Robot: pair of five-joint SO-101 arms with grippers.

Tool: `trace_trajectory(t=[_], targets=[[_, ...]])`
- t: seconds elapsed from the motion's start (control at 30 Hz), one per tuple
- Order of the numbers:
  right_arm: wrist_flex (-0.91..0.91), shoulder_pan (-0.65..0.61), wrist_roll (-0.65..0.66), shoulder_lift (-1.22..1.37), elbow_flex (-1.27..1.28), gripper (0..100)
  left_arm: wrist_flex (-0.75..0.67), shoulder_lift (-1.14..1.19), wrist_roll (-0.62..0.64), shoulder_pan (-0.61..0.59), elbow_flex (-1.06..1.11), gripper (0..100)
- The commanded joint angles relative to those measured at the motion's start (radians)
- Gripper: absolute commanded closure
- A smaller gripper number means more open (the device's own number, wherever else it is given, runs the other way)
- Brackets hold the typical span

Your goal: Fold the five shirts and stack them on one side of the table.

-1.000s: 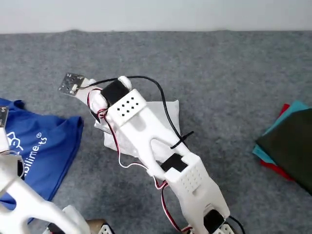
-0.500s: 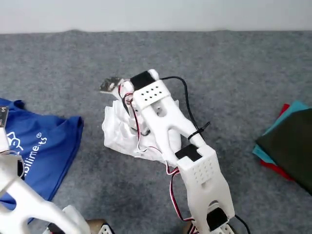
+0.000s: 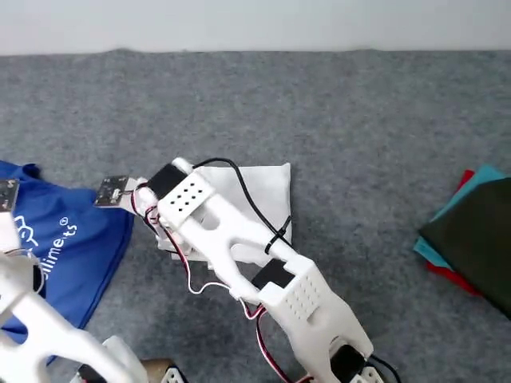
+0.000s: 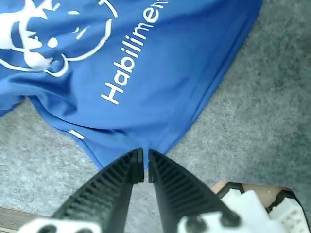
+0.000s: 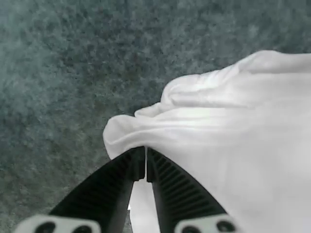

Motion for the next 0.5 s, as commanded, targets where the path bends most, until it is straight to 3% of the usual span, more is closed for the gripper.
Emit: trace_trajectory(t=[0.0,0.2,0.47], targets=[[0.059,0.018,0.003,-0.053,-0.063,98.8,0.008,-0.026,0.008,0.005,0.001,96],[0.193,0.070,0.005,-0.079,-0.198,98.8,-0.006,-0.026,0.008,0.008,-0.004,96],[0.139,0.094,0.005,0.027,-0.155,98.8,-0.006,-0.026,0.008,0.008,-0.004,96]])
